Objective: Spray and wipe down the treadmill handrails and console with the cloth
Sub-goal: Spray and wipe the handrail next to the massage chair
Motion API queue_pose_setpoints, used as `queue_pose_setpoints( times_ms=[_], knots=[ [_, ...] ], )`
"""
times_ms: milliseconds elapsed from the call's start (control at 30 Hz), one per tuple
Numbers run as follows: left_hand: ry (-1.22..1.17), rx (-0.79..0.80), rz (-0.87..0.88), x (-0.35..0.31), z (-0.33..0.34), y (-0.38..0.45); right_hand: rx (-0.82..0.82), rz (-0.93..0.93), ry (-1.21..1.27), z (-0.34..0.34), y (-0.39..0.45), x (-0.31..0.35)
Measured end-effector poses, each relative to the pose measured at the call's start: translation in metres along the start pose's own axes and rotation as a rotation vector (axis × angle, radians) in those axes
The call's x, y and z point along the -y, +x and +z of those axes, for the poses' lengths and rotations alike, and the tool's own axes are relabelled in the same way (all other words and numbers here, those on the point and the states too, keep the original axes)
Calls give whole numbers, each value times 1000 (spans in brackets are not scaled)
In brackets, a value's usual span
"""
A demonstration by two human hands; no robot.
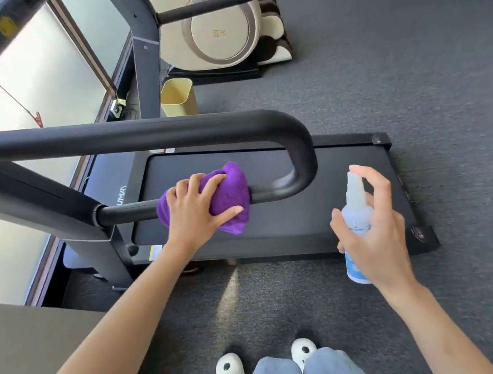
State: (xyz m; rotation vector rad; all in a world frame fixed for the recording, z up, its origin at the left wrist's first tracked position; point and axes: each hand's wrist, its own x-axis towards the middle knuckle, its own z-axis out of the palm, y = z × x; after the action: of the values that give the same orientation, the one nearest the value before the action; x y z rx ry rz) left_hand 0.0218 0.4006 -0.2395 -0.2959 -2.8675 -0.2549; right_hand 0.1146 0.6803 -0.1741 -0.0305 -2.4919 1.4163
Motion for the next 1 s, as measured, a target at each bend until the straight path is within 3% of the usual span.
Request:
queue_pose_setpoints(
  times_ms=[200, 367, 500, 600, 667, 733, 900, 1000],
  knots=[
    [18, -28, 39, -3, 2, 5, -61, 6, 14, -16, -4, -6],
    [-40, -67, -13, -82, 9, 21, -50, -19, -3, -23, -4, -11],
    [-296, -134, -184, -124, 4, 30, -84, -26, -9, -28, -2, -11],
    [-676, -277, -250, -132, -8, 32, -85, -24, -22, -30, 2, -13],
    [-783, -372, -262, -136, -16, 36, -77, -23, -23, -30, 4, -12],
    [-767, -382, -244, -138, -19, 39, -80, -17, -16, -31, 6, -9],
    [-575, -144, -196, -137, 2, 33, -70, -25, -18, -30, 6, -10],
    [-467, -146, -128, -130, 9, 32, -58, -18, -21, -30, 4, -12]
  ],
)
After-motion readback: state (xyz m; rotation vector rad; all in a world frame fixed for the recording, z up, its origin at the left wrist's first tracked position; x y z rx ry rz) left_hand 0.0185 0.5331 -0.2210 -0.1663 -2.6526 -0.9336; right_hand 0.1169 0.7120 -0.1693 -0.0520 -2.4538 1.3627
